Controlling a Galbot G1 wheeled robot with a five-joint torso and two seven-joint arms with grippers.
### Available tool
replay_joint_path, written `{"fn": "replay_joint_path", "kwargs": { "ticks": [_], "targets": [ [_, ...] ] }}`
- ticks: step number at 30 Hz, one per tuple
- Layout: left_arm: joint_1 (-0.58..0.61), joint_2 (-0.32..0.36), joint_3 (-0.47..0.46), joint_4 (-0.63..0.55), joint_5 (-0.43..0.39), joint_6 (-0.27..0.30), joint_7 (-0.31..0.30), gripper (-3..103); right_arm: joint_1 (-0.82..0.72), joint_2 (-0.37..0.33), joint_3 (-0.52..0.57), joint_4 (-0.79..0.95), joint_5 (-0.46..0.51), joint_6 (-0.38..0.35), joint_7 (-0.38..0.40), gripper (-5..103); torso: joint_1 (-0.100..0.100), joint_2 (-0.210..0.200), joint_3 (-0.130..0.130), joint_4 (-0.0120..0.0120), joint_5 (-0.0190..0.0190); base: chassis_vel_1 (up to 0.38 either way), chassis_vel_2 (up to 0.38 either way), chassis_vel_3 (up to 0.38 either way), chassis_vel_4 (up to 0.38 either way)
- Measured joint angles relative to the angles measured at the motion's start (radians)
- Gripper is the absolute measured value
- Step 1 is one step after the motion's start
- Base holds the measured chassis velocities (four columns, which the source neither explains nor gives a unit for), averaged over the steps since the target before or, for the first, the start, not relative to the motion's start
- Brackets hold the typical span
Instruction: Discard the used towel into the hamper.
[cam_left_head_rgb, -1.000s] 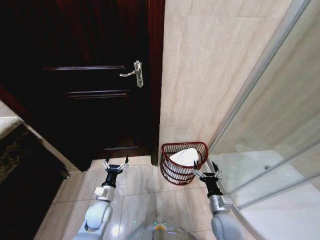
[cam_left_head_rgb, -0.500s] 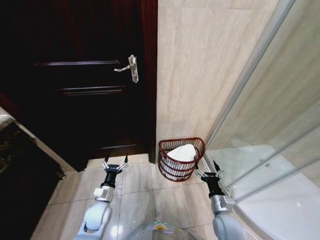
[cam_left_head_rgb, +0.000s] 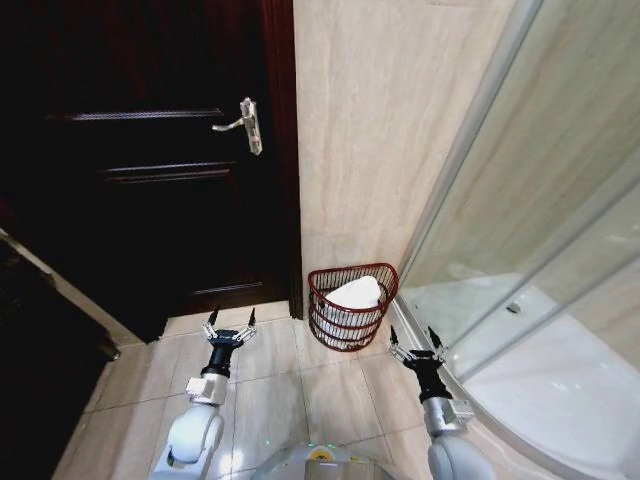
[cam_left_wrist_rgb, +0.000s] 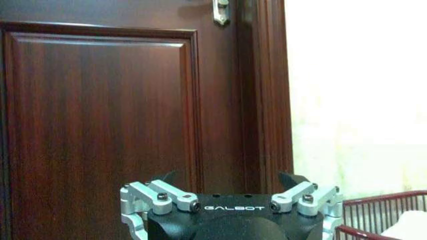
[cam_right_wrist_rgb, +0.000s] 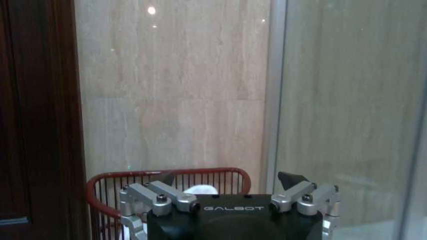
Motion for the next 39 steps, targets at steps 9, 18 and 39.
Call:
{"fn": "replay_joint_path", "kwargs": {
  "ticks": [9, 18, 39],
  "targets": [
    [0.0, -0.001, 0.0, 0.002, 0.0, -0.004, 0.0, 100, -0.007, -0.003, 0.002, 0.002, -0.003, 0.004, 0.0, 100, -0.013, -0.035, -0.023, -0.0001, 0.0, 0.029, -0.081, -0.078, 0.035],
    [0.003, 0.001, -0.001, 0.0, -0.001, -0.007, 0.0, 100, -0.01, -0.001, 0.002, 0.011, -0.006, 0.003, 0.0, 100, -0.025, -0.068, -0.044, 0.0, 0.0, 0.044, -0.088, -0.085, 0.048],
    [0.005, 0.003, -0.004, 0.002, -0.001, -0.016, -0.001, 100, -0.031, -0.001, 0.005, 0.012, -0.012, 0.026, 0.002, 100, -0.055, -0.154, -0.099, 0.0, 0.0, 0.044, -0.085, -0.082, 0.03]
  ]
}}
